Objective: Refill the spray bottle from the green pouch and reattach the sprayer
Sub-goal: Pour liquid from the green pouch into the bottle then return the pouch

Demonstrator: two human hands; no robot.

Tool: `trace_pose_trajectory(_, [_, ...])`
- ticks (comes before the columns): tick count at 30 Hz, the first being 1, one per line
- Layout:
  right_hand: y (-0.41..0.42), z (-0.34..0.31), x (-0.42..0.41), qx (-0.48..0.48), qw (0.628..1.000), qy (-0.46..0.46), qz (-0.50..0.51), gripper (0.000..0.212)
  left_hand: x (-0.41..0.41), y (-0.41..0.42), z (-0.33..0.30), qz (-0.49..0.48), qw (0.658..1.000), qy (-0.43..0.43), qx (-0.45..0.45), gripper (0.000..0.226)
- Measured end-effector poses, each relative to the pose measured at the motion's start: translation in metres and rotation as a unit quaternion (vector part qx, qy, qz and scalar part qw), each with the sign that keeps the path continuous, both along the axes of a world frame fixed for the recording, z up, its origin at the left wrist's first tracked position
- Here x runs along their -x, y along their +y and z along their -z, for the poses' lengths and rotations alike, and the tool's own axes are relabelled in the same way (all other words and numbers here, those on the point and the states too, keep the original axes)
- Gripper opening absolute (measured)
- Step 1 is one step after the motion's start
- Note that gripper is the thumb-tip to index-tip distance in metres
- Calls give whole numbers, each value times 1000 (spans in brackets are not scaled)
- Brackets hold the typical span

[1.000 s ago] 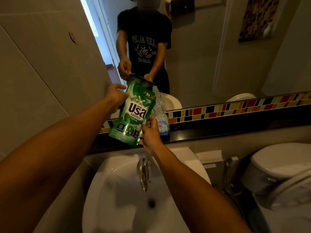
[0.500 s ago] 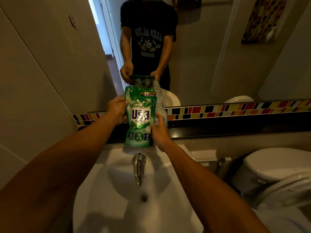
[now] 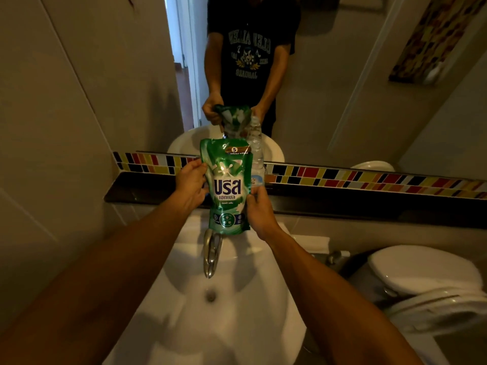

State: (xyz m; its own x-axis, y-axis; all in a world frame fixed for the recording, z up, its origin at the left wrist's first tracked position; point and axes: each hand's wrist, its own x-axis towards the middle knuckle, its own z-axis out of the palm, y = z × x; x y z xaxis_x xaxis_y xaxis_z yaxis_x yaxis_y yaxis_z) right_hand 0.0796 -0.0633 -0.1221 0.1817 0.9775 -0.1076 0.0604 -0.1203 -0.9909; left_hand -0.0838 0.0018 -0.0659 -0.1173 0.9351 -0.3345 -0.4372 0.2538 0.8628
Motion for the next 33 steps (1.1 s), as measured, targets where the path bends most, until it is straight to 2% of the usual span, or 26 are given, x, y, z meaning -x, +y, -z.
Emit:
trace_pose_trajectory(7, [12,-14,26,-24,997,-68,28,15,28,-11,-14,-14,998,-9,-57,13])
trace_pose_trajectory(14, [35,-35,73,-49,994,-88,39,11,77,-18,-45,-29,995,60,-79,14])
trace_pose_trajectory(17, [44,-45,98,-62,995,-74,37,13,102,-20,-54,-46,992,81,-82,12])
trace_pose_trajectory(22, [60,-53,139,-61,997,-45,14,15,141,-19,-59,-87,989,66,-95,16])
trace_pose_trajectory(26, [75,-50,168,-69,996,-63,-8,14,169,-11,-53,-115,987,60,-93,17])
trace_pose_trajectory(33, [106,-34,211,-48,998,-30,-33,22,203,13,-38,-160,979,82,-99,21])
